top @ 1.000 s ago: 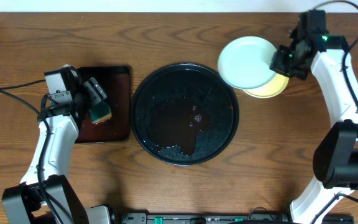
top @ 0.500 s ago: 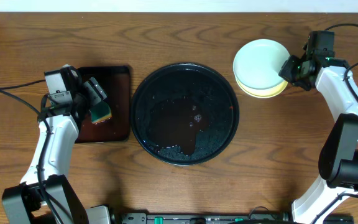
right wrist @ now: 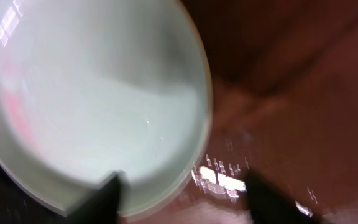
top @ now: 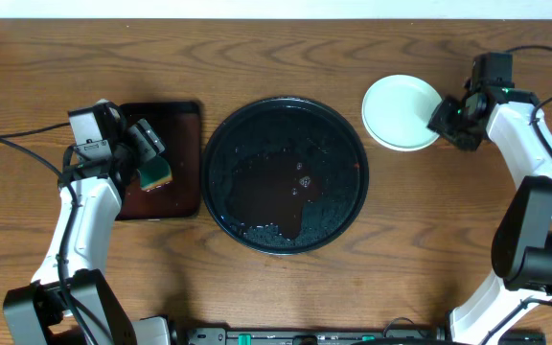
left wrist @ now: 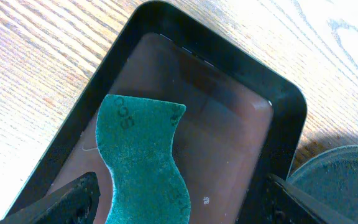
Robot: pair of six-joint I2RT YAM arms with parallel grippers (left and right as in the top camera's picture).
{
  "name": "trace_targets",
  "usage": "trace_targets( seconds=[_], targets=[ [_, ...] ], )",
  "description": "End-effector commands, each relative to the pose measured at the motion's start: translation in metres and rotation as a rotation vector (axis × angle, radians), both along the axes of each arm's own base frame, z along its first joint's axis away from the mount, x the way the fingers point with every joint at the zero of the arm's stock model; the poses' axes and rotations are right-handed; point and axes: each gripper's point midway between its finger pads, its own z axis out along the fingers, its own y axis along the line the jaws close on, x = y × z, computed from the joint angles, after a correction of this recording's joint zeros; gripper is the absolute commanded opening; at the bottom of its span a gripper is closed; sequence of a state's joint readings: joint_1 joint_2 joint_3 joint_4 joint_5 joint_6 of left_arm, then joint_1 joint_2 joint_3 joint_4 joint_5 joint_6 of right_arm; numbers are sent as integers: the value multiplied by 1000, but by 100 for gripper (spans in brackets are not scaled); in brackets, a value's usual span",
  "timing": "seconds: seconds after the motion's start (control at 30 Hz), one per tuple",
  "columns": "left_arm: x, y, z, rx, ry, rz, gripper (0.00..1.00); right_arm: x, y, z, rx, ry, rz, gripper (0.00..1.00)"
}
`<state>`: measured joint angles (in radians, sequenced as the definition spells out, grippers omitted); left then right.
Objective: Clean dirty plates on tray and stack at the side
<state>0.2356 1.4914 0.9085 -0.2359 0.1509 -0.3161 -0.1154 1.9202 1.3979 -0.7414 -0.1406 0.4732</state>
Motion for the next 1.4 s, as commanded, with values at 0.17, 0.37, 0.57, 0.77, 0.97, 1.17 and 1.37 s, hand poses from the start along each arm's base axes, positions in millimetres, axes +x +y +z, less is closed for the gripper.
trace_targets(
  seconds=[0.17, 0.37, 0.57, 0.77, 0.97, 1.17, 1.37],
  targets=[
    [-1, 2, -1, 5, 6, 2, 84, -83, 36, 94, -10, 31, 128, 99],
    [-1, 2, -1, 5, 6, 2, 84, -157, 100, 128, -98, 0, 382, 99],
    [-1, 2, -1, 5, 6, 2, 84, -201, 141, 151, -92, -57, 579, 99],
    [-1, 2, -1, 5, 6, 2, 84, -232, 130, 158, -131, -33, 669, 99],
    [-1, 2, -1, 5, 6, 2, 84, -228, 110, 191, -145, -240, 582, 99],
    [-1, 2, -1, 5, 6, 2, 84, -202, 97, 204, -224, -611, 661, 99],
    [-1, 2, -1, 5, 6, 2, 84, -199, 77, 183, -195, -827, 535, 99]
  ],
)
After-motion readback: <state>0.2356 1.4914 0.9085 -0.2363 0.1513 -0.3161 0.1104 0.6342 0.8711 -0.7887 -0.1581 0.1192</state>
